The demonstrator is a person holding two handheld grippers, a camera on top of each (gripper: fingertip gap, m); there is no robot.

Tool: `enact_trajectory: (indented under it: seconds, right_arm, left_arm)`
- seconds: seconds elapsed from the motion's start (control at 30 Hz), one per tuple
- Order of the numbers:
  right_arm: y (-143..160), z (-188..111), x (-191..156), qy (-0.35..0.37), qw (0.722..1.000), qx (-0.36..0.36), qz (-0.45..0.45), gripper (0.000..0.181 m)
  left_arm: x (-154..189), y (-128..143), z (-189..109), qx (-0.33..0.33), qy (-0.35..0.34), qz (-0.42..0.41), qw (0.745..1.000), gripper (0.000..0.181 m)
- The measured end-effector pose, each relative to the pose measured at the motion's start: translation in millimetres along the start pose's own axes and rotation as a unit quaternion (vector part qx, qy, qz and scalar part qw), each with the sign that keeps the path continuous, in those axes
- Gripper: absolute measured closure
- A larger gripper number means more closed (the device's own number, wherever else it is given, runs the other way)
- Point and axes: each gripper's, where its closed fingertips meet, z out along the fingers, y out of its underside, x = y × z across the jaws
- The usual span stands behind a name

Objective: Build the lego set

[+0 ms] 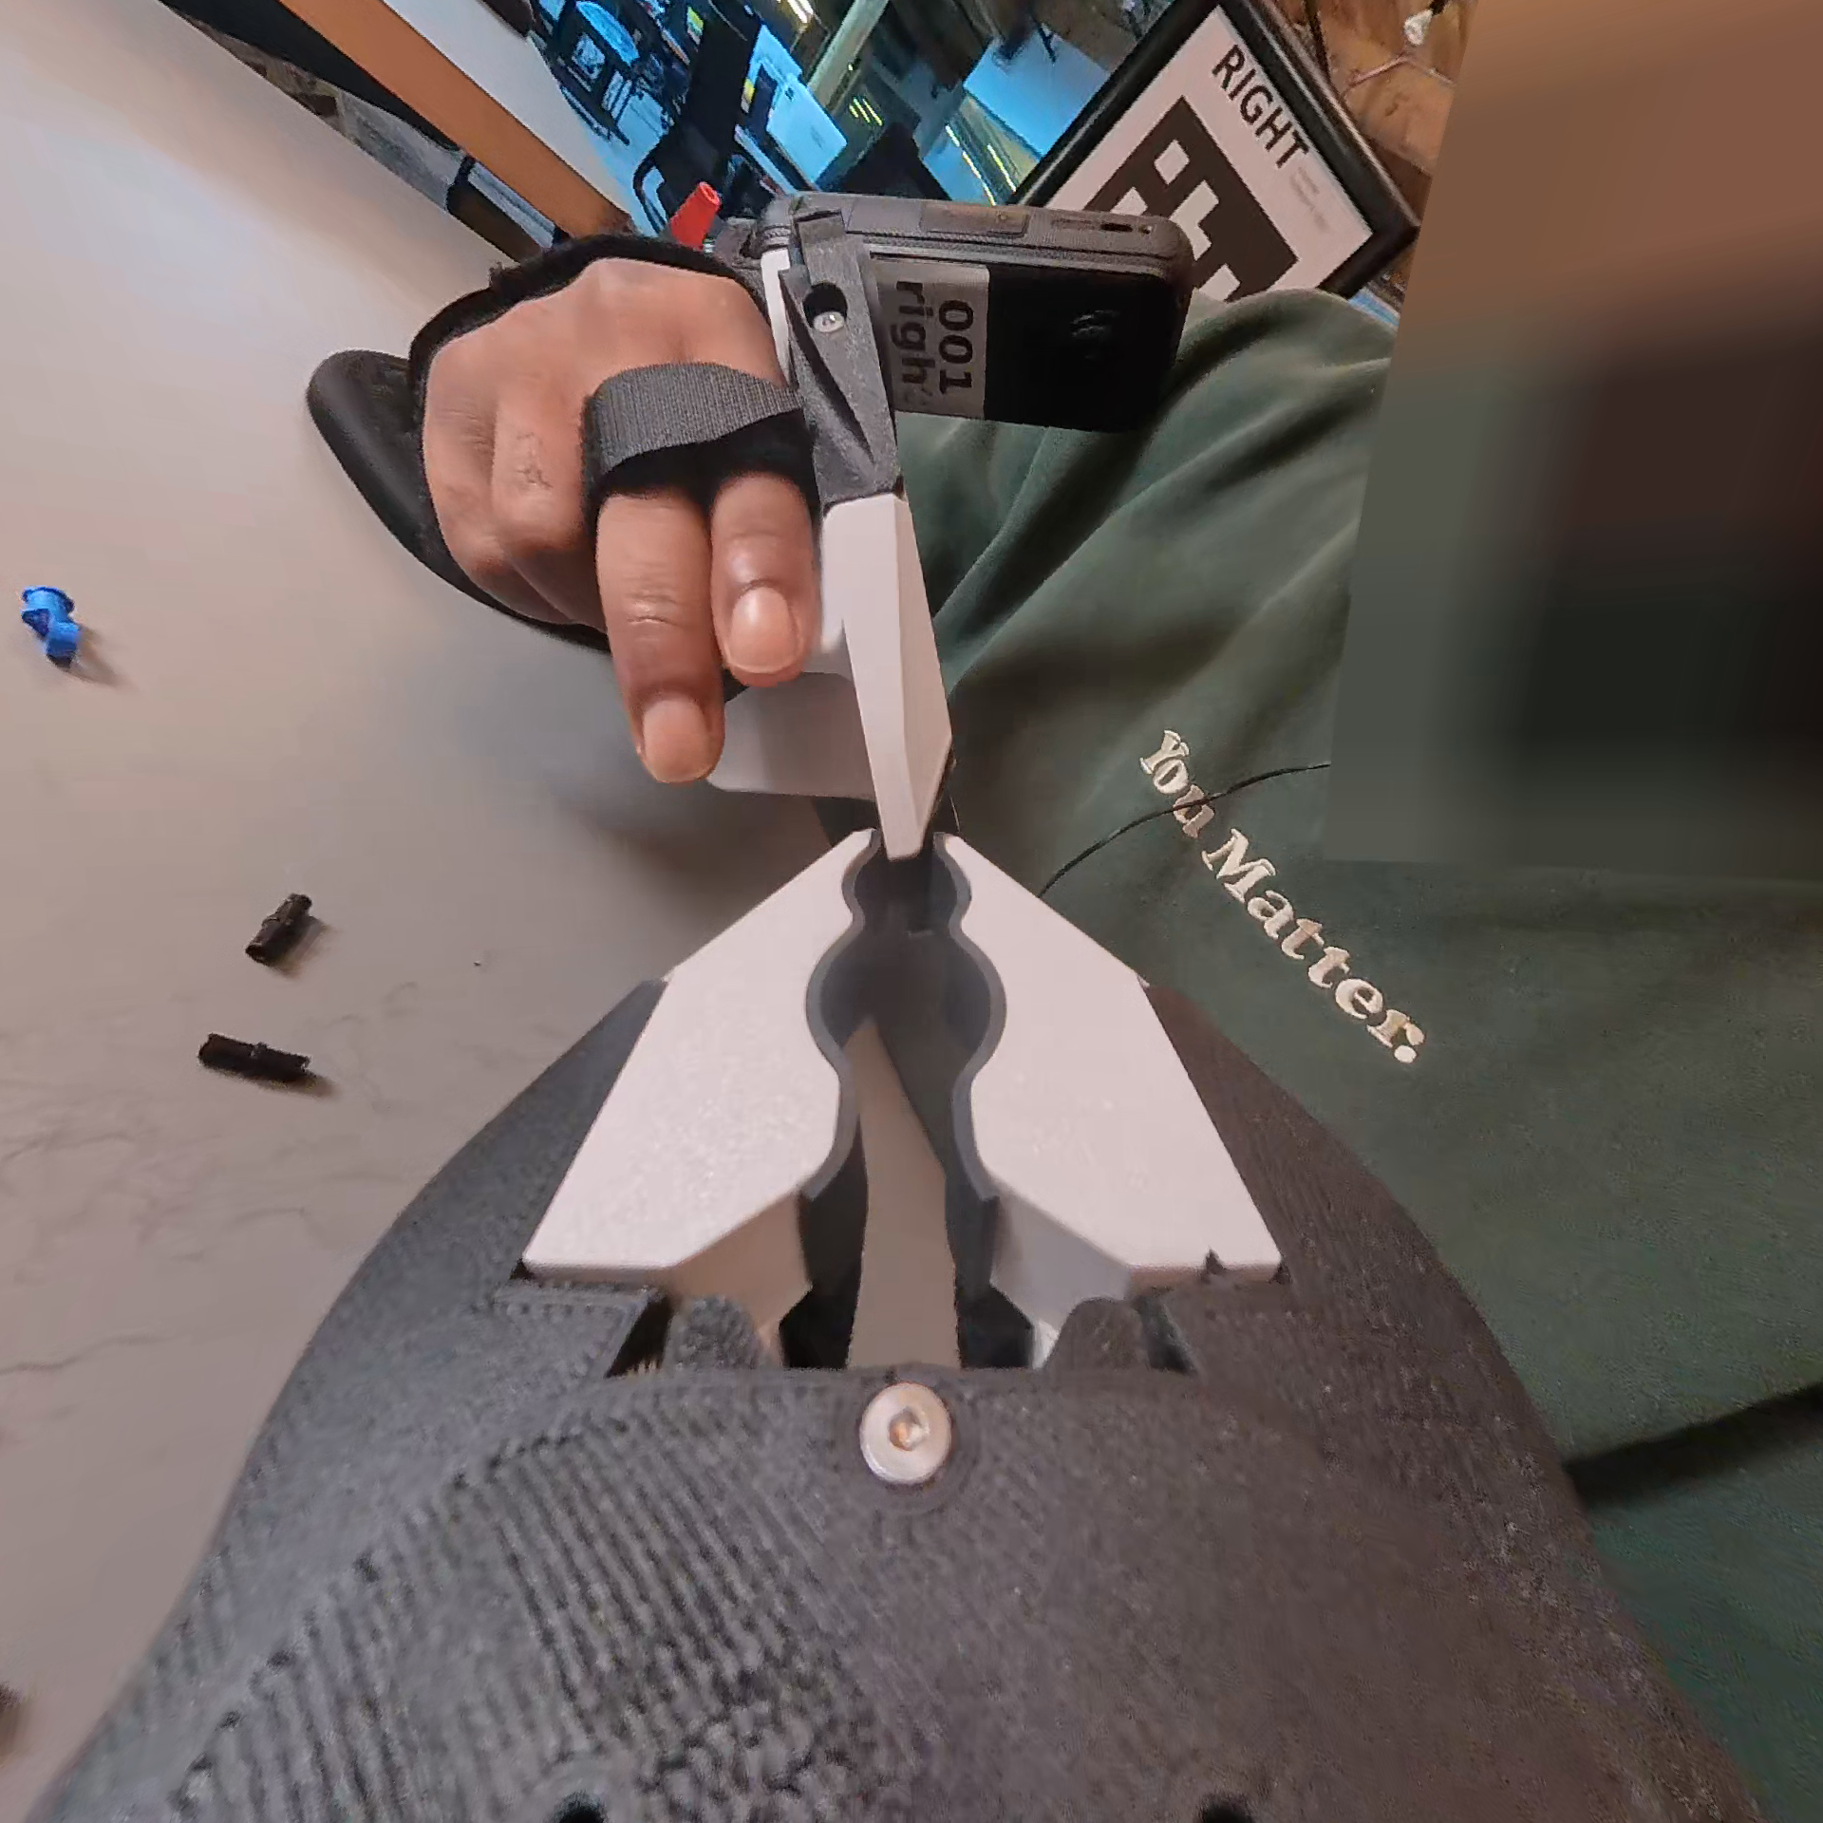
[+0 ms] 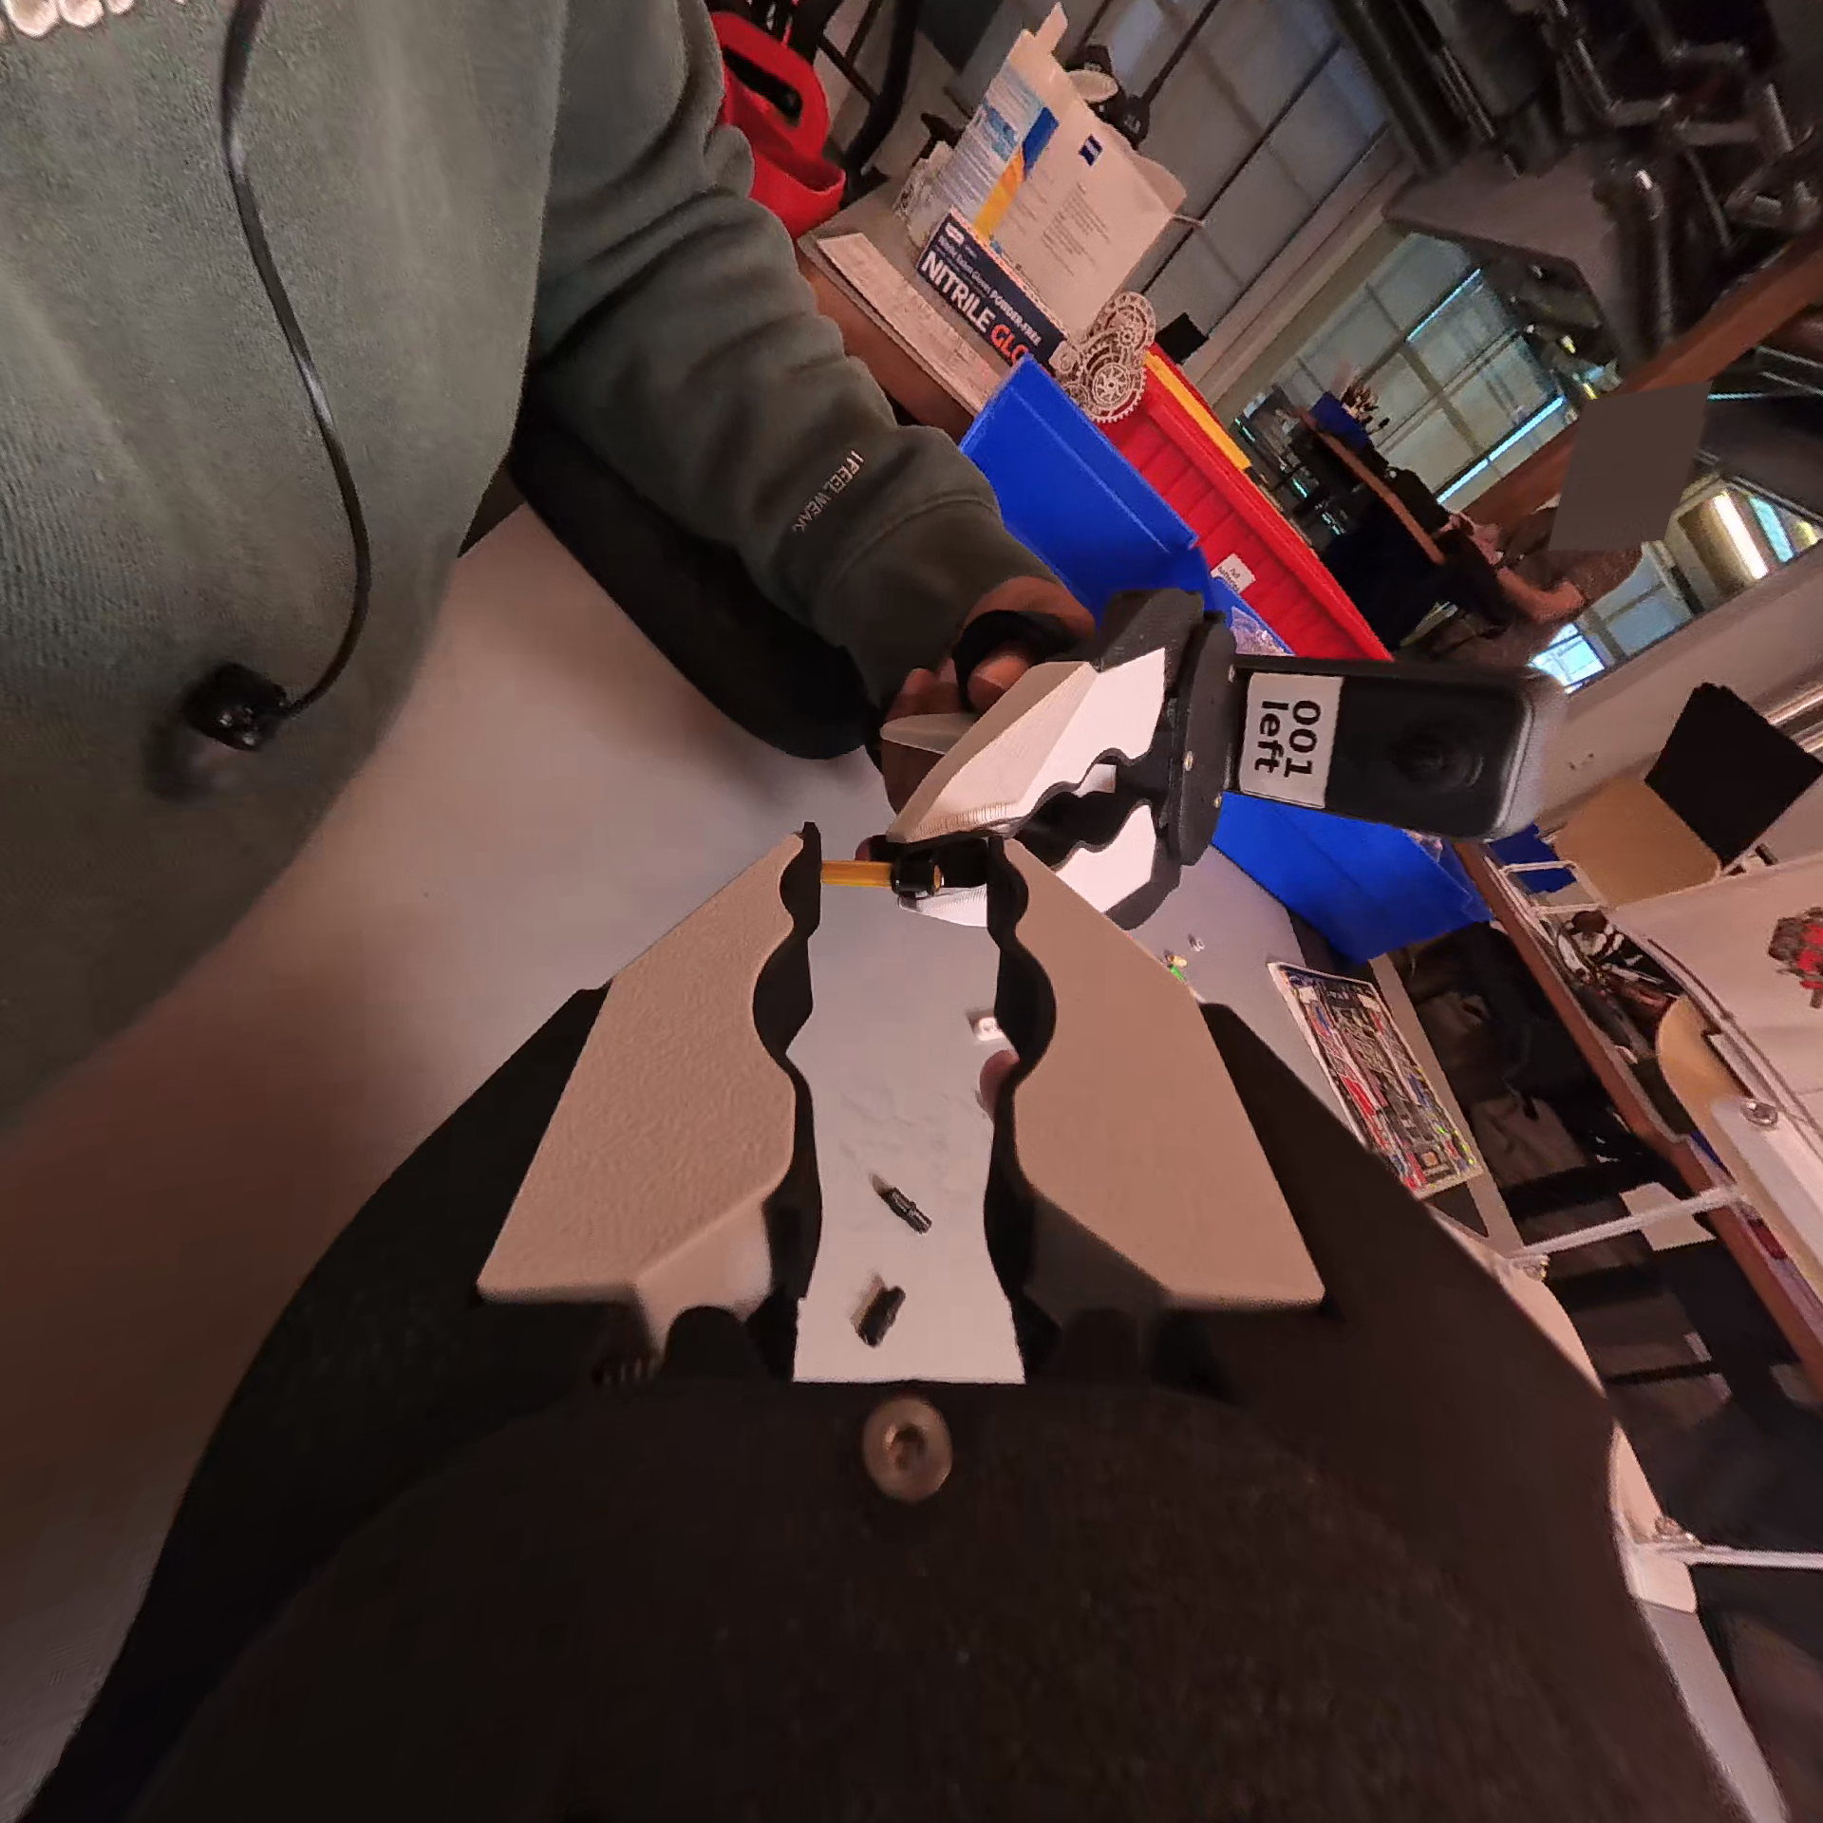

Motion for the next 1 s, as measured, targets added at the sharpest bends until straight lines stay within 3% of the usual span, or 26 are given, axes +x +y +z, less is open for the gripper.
enact_trajectory:
  seconds: [0.57,0.67,1.0]
  right_arm:
    - [-1,4,-7,-0.018,1.0,0.001,0.008,0.15]
    - [-2,3,-6,-0.019,1.0,0.007,0.02,0.16]
    - [2,-2,7,0.007,0.998,0.009,0.054,0.15]
  left_arm:
    - [2,8,1,-0.023,0.01,0.005,1.0,0.175]
    - [2,11,2,-0.028,0.013,0.002,1.0,0.175]
    - [-4,-5,-4,0.028,0.012,-0.023,0.999,0.176]
